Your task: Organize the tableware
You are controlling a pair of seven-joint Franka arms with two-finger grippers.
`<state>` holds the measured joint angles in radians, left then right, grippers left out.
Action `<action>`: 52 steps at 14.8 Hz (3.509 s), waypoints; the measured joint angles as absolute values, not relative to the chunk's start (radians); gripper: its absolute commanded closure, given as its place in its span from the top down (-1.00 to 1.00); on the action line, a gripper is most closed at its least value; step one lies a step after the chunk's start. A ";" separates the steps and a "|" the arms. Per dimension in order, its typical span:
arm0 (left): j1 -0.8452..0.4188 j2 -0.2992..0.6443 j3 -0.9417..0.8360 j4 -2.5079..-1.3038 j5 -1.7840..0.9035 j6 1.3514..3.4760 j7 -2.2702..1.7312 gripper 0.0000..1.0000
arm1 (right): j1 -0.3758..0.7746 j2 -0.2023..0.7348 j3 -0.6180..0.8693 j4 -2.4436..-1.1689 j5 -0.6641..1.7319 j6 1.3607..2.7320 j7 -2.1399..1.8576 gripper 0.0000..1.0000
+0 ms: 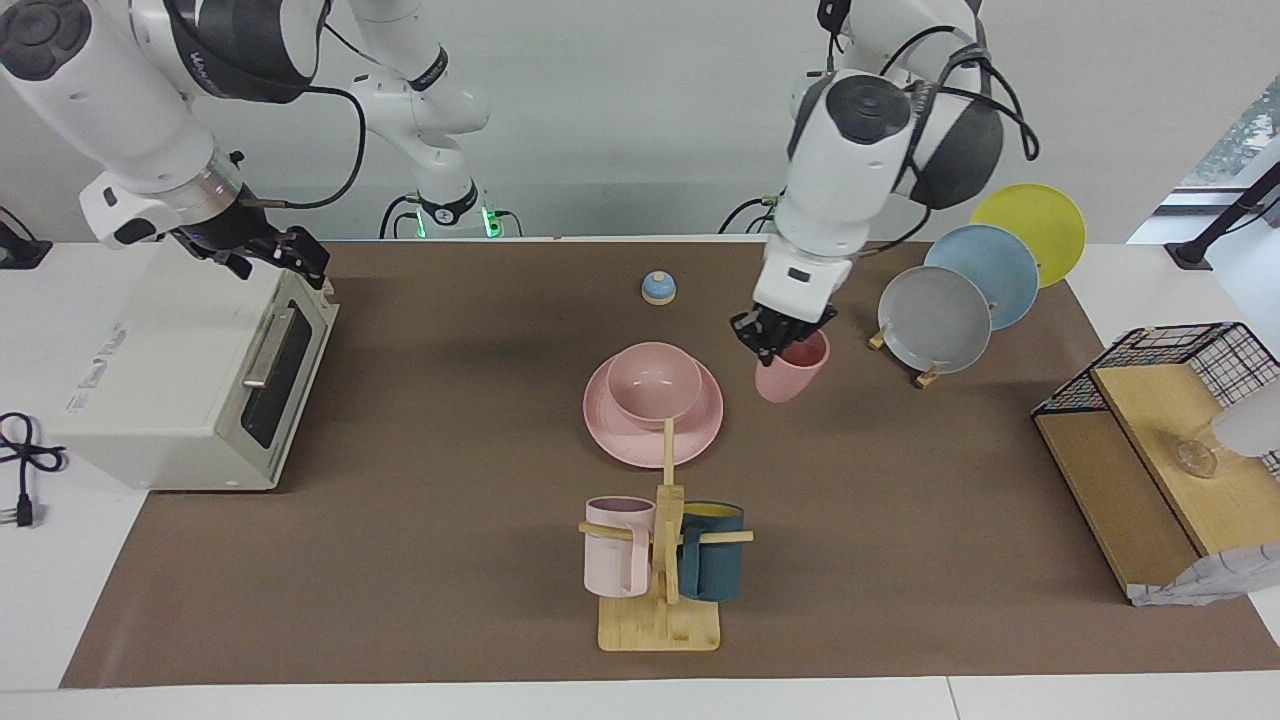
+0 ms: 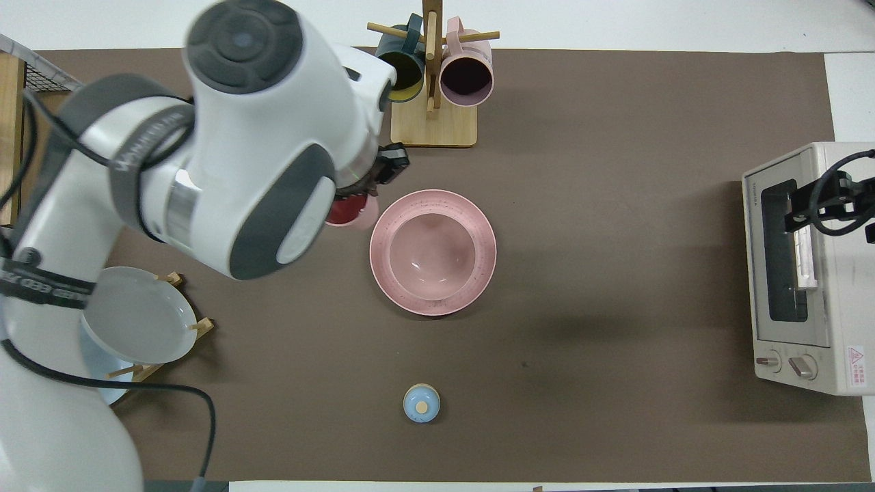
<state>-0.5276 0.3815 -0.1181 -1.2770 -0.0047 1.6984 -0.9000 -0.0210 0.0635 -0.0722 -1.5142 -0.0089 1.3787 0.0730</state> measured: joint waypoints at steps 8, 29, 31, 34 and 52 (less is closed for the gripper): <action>-0.614 0.470 -0.109 -1.316 -0.004 1.794 -1.048 -1.00 | 0.003 0.012 -0.089 -1.570 -0.020 1.473 0.026 1.00; -0.646 0.435 -0.091 -1.469 0.014 1.914 -1.098 1.00 | 0.021 0.013 -0.151 -1.572 -0.019 1.496 -0.028 1.00; -0.602 0.377 -0.086 -1.466 0.015 1.860 -1.036 1.00 | 0.024 0.012 -0.150 -1.568 -0.019 1.496 -0.028 1.00; -0.491 0.272 -0.081 -1.463 0.015 1.773 -0.899 1.00 | 0.029 0.012 -0.147 -1.566 -0.019 1.496 -0.028 1.00; -0.082 -0.035 -0.079 -1.672 0.007 1.570 -0.159 1.00 | 0.032 0.009 -0.148 -1.565 -0.019 1.495 -0.028 1.00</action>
<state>-0.0818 -0.0349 -0.0791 -1.6716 0.0072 1.5704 -0.1593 0.0319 0.0093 -0.1478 -1.5651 -0.0190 1.4953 -0.0284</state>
